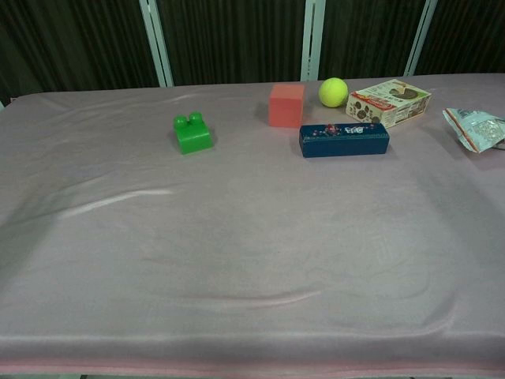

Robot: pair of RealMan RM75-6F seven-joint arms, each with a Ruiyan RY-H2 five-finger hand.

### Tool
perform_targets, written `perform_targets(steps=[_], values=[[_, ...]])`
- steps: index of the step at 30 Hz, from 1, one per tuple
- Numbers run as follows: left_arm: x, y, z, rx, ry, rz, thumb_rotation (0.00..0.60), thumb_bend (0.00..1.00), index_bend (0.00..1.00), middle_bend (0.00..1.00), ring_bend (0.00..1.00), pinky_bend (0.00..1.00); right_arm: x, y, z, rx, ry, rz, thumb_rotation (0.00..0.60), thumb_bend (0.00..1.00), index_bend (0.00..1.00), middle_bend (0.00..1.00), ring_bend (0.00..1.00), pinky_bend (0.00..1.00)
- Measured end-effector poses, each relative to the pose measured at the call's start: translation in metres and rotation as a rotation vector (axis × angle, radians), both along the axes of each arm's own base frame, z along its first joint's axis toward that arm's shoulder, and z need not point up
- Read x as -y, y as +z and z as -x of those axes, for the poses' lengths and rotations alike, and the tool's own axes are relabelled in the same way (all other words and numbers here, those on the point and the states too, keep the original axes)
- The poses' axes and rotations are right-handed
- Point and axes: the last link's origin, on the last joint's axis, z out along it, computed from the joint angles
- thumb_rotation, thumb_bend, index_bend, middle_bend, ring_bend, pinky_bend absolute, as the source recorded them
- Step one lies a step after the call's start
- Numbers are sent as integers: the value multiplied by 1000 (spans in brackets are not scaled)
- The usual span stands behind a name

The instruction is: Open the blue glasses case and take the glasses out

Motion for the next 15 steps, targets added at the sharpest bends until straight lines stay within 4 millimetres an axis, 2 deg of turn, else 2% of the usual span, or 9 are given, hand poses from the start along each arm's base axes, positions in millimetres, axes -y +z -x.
perform_targets(steps=[6,15], values=[[-3,0,0,0,8,8,600,417,0,0,0,22,1,0,1,-6,-2,-1,600,311,0,10,47,0],[-7,4,2,11,12,-5,600,417,0,0,0,22,8,-13,-4,-18,21,-28,600,311,0,0,47,0]])
